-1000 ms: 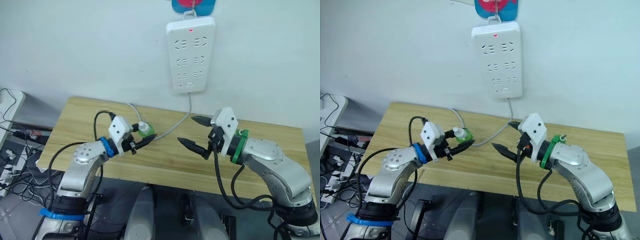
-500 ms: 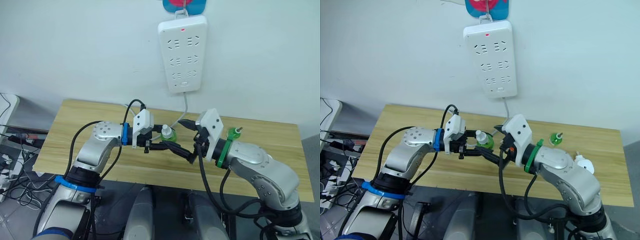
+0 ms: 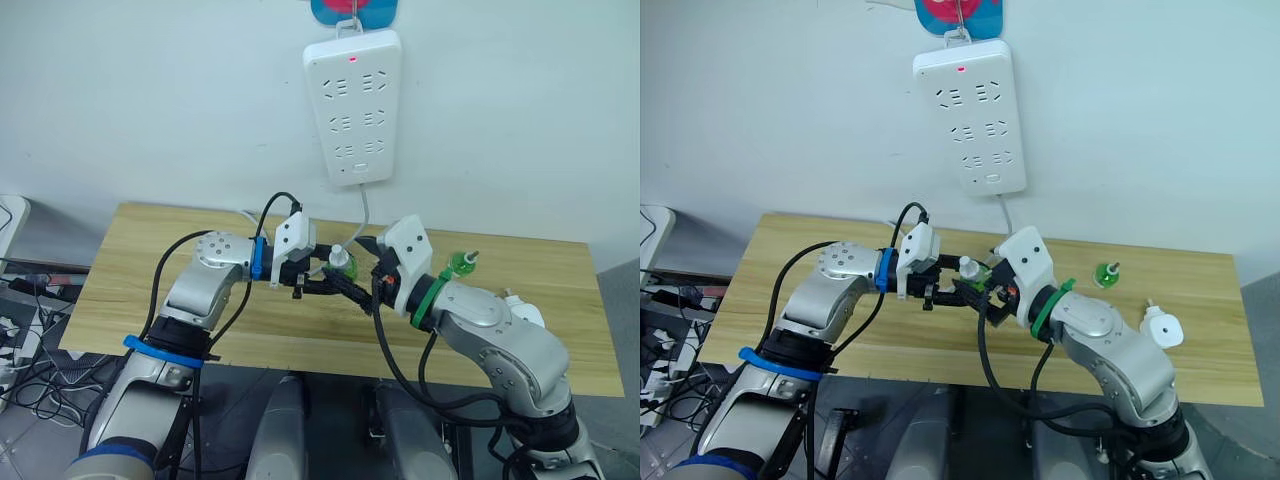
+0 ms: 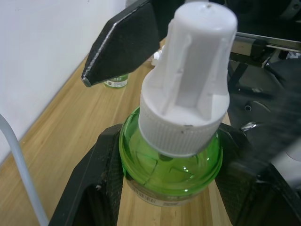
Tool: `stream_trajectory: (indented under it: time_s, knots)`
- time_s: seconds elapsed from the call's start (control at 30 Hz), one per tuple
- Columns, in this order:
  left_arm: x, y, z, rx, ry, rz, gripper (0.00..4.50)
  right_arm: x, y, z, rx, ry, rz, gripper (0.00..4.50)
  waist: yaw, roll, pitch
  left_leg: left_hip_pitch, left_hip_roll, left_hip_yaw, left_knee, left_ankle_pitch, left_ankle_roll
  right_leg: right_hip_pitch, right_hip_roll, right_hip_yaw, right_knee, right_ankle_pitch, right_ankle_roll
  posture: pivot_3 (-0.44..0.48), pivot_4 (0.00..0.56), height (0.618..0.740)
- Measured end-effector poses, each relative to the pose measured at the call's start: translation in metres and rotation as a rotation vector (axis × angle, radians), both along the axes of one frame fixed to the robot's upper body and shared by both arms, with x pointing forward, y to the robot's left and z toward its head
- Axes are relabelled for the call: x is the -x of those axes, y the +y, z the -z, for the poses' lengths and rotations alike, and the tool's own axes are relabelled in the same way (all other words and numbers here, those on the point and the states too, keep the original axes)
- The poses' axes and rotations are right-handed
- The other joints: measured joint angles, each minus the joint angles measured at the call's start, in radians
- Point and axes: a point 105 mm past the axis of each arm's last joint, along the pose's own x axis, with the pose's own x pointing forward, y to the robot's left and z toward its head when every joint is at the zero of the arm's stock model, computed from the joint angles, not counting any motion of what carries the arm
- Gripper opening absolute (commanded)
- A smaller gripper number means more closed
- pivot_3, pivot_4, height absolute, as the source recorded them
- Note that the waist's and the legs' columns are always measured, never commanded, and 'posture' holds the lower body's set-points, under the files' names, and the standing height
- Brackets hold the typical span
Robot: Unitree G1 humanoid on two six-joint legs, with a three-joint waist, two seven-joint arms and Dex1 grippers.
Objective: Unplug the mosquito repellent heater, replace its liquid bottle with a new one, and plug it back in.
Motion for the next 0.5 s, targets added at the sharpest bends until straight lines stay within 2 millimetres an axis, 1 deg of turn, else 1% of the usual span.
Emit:
stream_trajectory:
  time_s: [0.03, 0.07, 0.1, 0.13, 0.17, 0.2, 0.4, 0.5]
  knots:
    - [-0.0007, -0.0002, -0.0008, -0.002, -0.004, -0.001, 2.27, -0.0002, 0.0004, -0.0001, 0.001, -0.004, 0.001, 2.8, 0.0, 0.0, 0.0, 0.0, 0.0, 0.0, 0.0, 0.0, 0.0, 0.0, 0.0, 0.0, 0.0, 0.0, 0.0, 0.071, 0.35, 0.74]
    - [-0.0012, -0.0002, -0.0011, -0.005, -0.006, -0.002, 2.27, 0.0005, 0.0018, 0.0, 0.0, -0.005, -0.005, 2.51, -0.001, 0.0, 0.0, 0.0, 0.0, 0.0, 0.0, 0.0, 0.0, 0.0, 0.0, 0.0, 0.0, 0.0, 0.0, 0.074, 0.349, 0.74]
    - [-0.0017, 0.0, -0.0011, -0.008, -0.007, -0.004, 2.27, 0.0016, 0.0038, 0.0004, 0.002, -0.006, -0.014, 2.04, -0.002, 0.0, 0.0, 0.0, 0.0, 0.0, 0.0, 0.0, 0.0, 0.0, 0.0, 0.0, 0.0, 0.0, 0.0, 0.074, 0.349, 0.74]
    - [-0.0022, 0.0001, -0.0007, -0.009, -0.006, -0.006, 2.27, 0.0028, 0.0054, 0.0009, 0.003, -0.007, -0.023, 1.66, -0.003, 0.0, 0.0, 0.0, 0.0, 0.0, 0.0, 0.0, 0.0, 0.0, 0.0, 0.0, 0.0, 0.0, 0.0, 0.074, 0.349, 0.74]
    - [-0.0028, 0.0002, -0.0004, -0.009, -0.003, -0.007, 2.27, 0.0031, 0.006, 0.001, 0.004, -0.01, -0.027, 1.36, -0.003, 0.0, 0.0, 0.0, 0.0, 0.0, 0.0, 0.0, 0.0, 0.0, 0.0, 0.0, 0.0, 0.0, 0.0, 0.074, 0.349, 0.74]
    - [-0.0031, 0.0003, -0.0003, -0.009, -0.001, -0.008, 2.27, 0.0026, 0.0051, 0.0013, 0.008, -0.013, -0.024, 1.15, -0.003, 0.0, 0.0, 0.0, 0.0, 0.0, 0.0, 0.0, 0.0, 0.0, 0.0, 0.0, 0.0, 0.0, 0.0, 0.075, 0.347, 0.74]
    - [-0.0028, -0.0008, -0.0009, -0.005, -0.003, -0.003, 2.27, 0.003, 0.0032, 0.0013, 0.001, -0.018, -0.027, 1.15, -0.004, 0.0, 0.0, 0.0, 0.0, 0.0, 0.0, 0.0, 0.0, 0.0, 0.0, 0.0, 0.001, 0.0, 0.0, 0.079, 0.348, 0.74]
    - [-0.0015, -0.0027, -0.0036, 0.014, -0.026, 0.016, 2.27, 0.0039, -0.0008, -0.0017, 0.002, -0.029, -0.053, 1.15, -0.004, 0.0, 0.0, 0.0, 0.0, 0.0, 0.001, 0.0, 0.0, 0.0, 0.0, 0.0, 0.001, 0.0, 0.0, 0.076, 0.347, 0.74]
